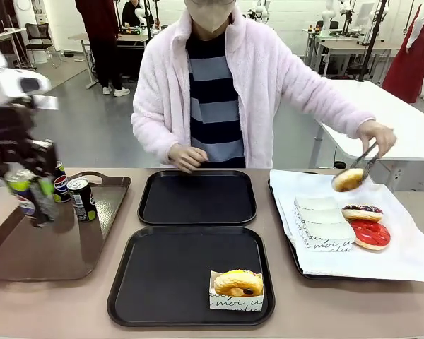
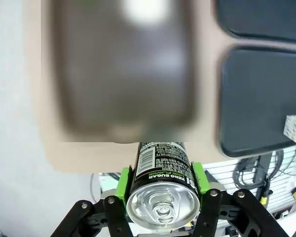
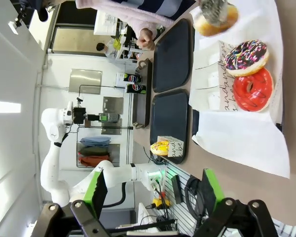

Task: Set up donuts and drinks on trays.
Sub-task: Pick up one Pepsi coke and place it on the Flat Tray.

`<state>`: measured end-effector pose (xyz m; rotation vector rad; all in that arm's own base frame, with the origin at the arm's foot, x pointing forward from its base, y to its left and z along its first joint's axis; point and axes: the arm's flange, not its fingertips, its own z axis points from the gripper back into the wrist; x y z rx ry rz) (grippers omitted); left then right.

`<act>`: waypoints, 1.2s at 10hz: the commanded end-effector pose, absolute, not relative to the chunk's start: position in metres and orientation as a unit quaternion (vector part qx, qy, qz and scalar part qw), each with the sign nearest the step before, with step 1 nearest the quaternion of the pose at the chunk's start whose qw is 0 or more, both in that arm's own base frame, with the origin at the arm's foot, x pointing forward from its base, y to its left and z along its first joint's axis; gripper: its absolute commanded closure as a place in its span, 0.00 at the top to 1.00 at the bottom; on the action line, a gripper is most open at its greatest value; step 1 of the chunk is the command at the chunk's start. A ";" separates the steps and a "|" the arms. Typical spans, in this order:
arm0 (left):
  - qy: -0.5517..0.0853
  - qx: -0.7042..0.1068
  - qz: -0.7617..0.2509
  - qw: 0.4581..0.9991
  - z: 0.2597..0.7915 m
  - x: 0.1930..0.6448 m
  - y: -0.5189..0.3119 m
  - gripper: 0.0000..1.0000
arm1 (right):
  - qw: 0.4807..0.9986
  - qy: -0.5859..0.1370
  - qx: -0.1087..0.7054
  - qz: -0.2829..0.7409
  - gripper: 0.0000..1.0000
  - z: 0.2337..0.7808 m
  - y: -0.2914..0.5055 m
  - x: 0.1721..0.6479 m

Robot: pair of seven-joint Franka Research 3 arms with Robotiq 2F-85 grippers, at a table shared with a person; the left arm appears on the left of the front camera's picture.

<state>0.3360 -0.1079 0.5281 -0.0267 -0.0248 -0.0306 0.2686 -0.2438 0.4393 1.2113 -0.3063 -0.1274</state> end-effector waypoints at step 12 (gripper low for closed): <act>-0.025 0.008 -0.158 0.987 0.385 0.365 -0.310 0.58 | 0.805 -0.147 0.572 -0.058 1.00 0.439 -0.245 0.268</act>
